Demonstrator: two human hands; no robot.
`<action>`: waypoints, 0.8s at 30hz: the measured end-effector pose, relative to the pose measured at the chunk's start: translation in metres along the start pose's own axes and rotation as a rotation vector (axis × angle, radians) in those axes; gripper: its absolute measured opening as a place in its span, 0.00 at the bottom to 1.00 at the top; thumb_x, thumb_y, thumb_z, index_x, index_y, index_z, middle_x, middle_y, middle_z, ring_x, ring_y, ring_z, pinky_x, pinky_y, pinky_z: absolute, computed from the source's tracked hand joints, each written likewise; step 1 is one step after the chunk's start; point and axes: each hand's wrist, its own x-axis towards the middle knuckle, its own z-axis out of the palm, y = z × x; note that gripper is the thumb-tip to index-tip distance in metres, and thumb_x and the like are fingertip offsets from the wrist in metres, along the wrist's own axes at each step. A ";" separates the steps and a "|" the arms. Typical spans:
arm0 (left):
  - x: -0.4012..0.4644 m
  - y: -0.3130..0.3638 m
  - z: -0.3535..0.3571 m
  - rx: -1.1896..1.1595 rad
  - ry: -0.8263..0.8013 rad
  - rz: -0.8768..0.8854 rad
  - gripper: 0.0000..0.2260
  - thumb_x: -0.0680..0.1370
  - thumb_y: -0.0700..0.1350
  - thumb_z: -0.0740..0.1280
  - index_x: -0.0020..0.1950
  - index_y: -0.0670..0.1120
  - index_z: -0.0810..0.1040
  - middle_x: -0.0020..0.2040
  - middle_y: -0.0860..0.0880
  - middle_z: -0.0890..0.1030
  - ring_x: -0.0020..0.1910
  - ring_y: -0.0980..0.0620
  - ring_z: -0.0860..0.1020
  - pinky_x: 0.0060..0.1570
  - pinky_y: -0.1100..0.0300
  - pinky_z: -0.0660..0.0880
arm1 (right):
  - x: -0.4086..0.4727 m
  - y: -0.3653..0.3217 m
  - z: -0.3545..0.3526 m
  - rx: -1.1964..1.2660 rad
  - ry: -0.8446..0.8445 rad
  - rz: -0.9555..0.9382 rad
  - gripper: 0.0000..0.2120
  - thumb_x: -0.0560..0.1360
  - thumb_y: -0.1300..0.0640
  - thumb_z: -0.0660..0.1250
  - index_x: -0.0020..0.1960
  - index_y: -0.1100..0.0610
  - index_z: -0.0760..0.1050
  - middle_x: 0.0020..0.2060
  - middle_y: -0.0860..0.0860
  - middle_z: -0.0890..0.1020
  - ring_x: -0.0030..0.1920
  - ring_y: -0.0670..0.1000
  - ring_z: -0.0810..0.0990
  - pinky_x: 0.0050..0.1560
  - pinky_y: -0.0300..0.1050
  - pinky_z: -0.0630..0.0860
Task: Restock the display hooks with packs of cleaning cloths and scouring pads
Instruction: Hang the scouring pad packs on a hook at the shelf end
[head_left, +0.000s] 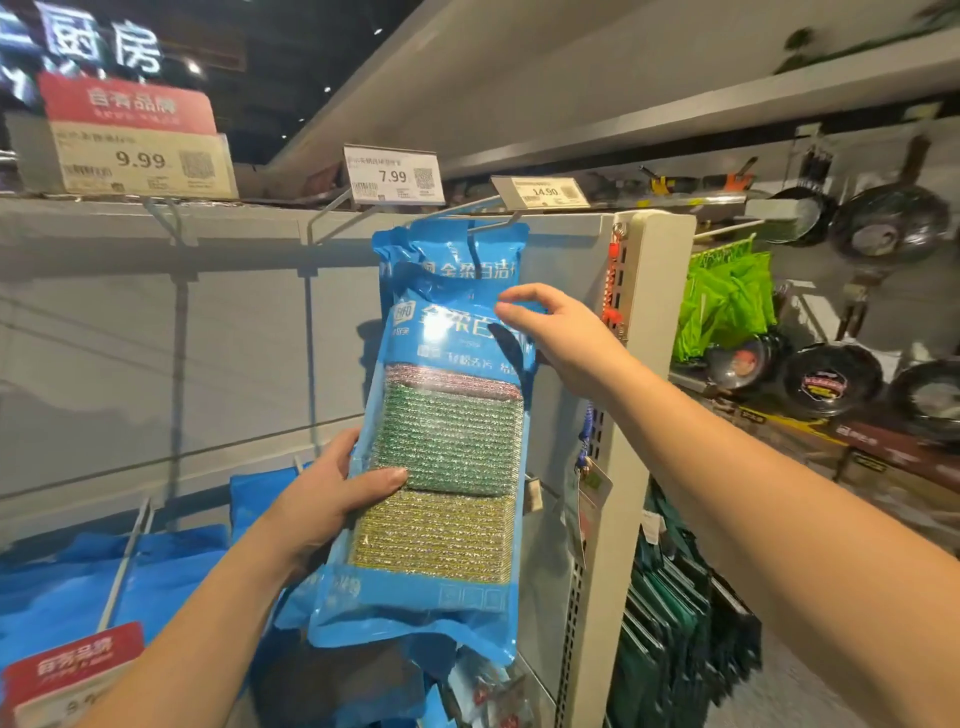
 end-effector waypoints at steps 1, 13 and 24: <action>0.002 0.001 0.003 0.005 -0.006 0.002 0.46 0.50 0.59 0.85 0.66 0.51 0.75 0.57 0.47 0.85 0.53 0.46 0.85 0.49 0.55 0.82 | 0.000 -0.002 -0.002 -0.070 0.007 -0.020 0.12 0.76 0.47 0.71 0.58 0.45 0.79 0.55 0.44 0.76 0.42 0.40 0.76 0.44 0.38 0.71; 0.017 0.012 0.038 0.021 0.050 -0.042 0.38 0.61 0.65 0.78 0.65 0.49 0.76 0.59 0.44 0.83 0.56 0.47 0.82 0.60 0.49 0.77 | 0.023 -0.027 -0.041 -0.203 0.198 -0.199 0.27 0.75 0.50 0.71 0.73 0.50 0.69 0.64 0.49 0.67 0.62 0.48 0.72 0.63 0.43 0.73; 0.016 0.028 0.051 -0.076 0.042 -0.052 0.33 0.59 0.53 0.79 0.63 0.50 0.76 0.54 0.42 0.85 0.45 0.45 0.85 0.39 0.55 0.83 | 0.062 -0.025 -0.052 -0.210 0.240 -0.159 0.34 0.73 0.46 0.72 0.74 0.58 0.67 0.68 0.51 0.66 0.61 0.50 0.75 0.64 0.49 0.76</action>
